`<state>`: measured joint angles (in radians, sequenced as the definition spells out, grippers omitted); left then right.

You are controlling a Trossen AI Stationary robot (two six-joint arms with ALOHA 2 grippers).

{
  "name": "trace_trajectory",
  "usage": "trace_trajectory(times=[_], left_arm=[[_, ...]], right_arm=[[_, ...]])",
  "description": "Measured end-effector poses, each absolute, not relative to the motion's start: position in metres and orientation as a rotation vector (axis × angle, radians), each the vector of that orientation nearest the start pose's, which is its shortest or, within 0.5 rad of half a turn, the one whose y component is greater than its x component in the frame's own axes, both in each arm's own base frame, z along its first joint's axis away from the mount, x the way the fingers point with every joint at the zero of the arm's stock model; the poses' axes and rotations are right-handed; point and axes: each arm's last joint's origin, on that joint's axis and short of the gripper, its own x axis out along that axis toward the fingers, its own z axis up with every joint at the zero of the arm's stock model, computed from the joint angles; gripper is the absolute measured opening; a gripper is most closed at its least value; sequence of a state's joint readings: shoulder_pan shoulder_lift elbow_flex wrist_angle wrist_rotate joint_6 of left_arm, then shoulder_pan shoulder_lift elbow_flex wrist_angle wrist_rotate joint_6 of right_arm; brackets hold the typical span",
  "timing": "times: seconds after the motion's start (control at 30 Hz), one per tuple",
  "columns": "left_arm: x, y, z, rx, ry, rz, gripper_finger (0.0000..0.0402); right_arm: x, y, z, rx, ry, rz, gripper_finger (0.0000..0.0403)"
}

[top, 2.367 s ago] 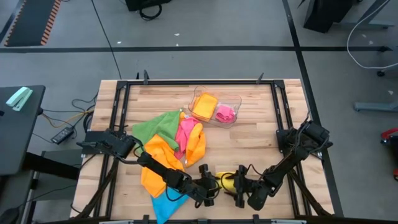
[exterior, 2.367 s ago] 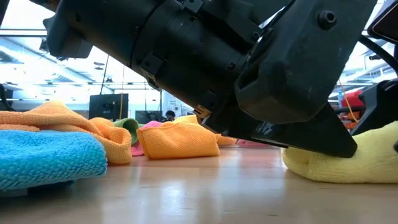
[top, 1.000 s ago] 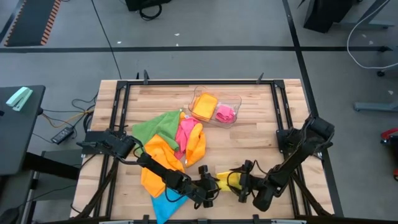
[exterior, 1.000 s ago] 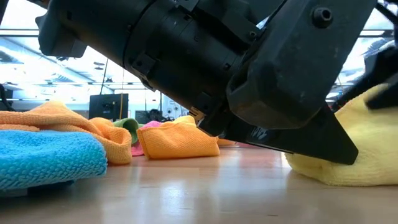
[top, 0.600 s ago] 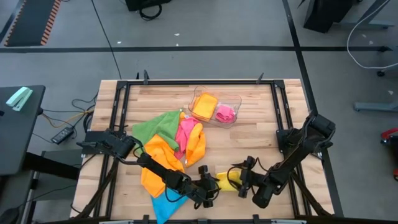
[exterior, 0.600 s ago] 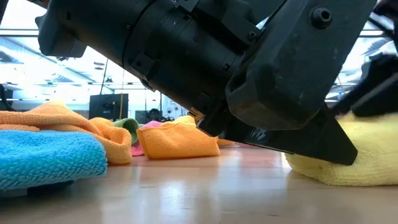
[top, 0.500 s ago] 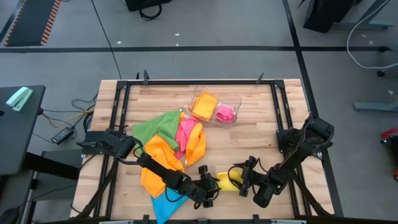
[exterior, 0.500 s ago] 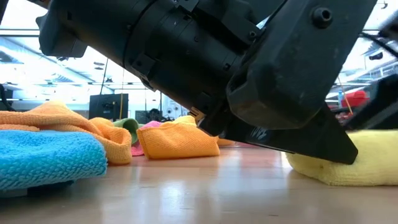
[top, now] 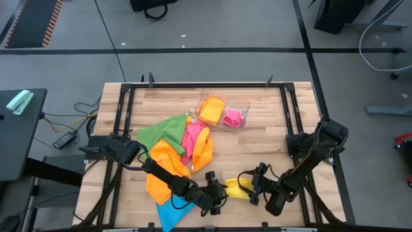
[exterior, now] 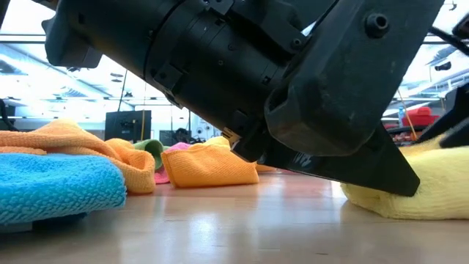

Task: Fold microfiber towels
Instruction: Fold the yellow microfiber cloth

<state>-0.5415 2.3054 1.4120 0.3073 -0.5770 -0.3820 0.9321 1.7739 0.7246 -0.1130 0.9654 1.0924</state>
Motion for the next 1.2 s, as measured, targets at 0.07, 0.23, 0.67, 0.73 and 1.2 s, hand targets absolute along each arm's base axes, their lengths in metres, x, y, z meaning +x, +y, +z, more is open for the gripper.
trace_trajectory(times=[0.07, 0.23, 0.67, 0.73, 1.2], left_arm=[[0.414, -0.231, 0.095, -0.063, 0.479, 0.127, 0.0186], [0.414, -0.231, 0.095, -0.062, 0.479, 0.127, 0.0189], [0.414, -0.231, 0.095, -0.051, 0.479, 0.125, 0.019], [0.414, -0.231, 0.095, -0.051, 0.48, 0.126, 0.019], [0.414, -0.23, 0.095, -0.033, 0.486, 0.125, 0.0189]], right_arm=[[0.187, 0.211, 0.105, 0.123, 0.527, -0.366, 0.0342], [0.187, 0.212, 0.106, 0.145, 0.516, -0.37, 0.0342], [0.187, 0.213, 0.106, 0.172, 0.528, -0.358, 0.0342], [0.188, 0.214, 0.106, 0.177, 0.53, -0.355, 0.0342], [0.209, 0.235, 0.135, 0.028, 0.495, -0.281, 0.0337]])
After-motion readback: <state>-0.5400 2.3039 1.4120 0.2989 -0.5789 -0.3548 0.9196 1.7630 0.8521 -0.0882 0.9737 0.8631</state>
